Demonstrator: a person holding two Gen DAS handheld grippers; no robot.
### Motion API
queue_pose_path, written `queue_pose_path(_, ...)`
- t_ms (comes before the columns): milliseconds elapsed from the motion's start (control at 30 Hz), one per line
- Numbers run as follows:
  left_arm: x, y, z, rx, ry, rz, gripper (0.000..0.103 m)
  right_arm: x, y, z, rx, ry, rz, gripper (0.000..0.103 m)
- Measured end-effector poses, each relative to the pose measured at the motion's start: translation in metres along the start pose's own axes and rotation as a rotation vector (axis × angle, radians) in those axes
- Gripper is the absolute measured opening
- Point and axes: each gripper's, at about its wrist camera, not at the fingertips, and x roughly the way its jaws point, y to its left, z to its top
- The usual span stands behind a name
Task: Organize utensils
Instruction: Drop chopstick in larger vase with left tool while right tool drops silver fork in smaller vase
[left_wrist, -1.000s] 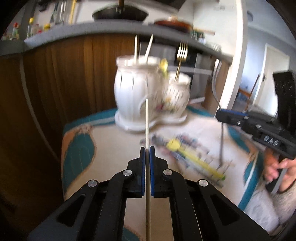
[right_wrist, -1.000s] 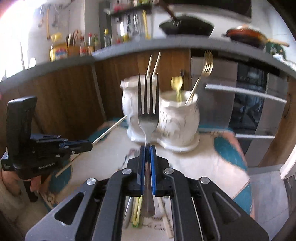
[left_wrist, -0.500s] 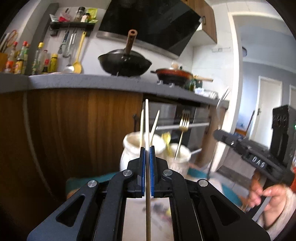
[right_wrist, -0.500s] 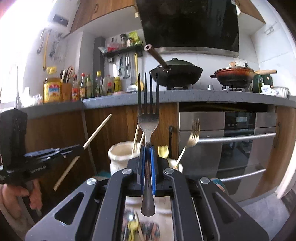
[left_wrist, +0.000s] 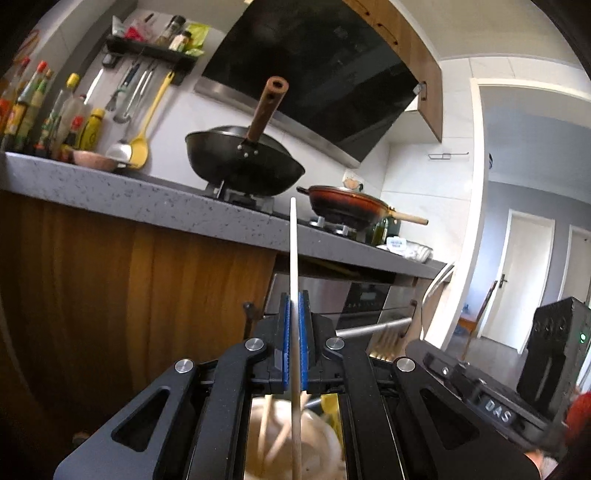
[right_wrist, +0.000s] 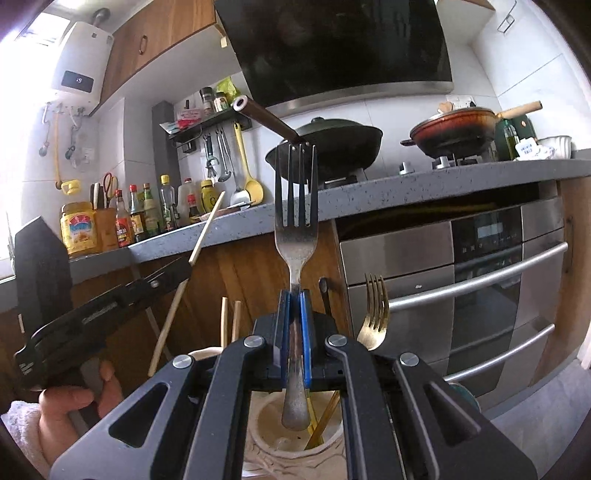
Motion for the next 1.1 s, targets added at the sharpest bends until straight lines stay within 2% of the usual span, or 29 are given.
queue_pose_path(200,0.018,0.003,-0.018,0.062,-0.004,0.05,0.005,0.014,-0.007,-0.014,-0.003,0.057,-0.001,0.005)
queue_pose_path(267,0.019,0.005,-0.023,0.065,0.006,0.043,0.005,0.017,-0.007,-0.018,-0.012,0.071,-0.003,0.005)
queue_pose_path(533,-0.012,0.008,-0.039,0.09,0.033,0.04,0.005,0.012,-0.004,-0.031,-0.051,0.106,0.0,0.005)
queue_pose_path(700,-0.032,0.008,-0.05,0.1,0.087,0.059,0.005,0.005,-0.004,-0.038,-0.048,0.129,-0.002,0.005)
queue_pose_path(933,-0.044,0.005,-0.057,0.114,0.154,0.08,0.005,0.003,-0.005,-0.046,-0.051,0.171,-0.042,0.005)
queue_pose_path(1100,-0.048,0.002,-0.059,0.141,0.165,0.086,0.005,0.006,-0.007,-0.05,-0.047,0.194,-0.065,0.005)
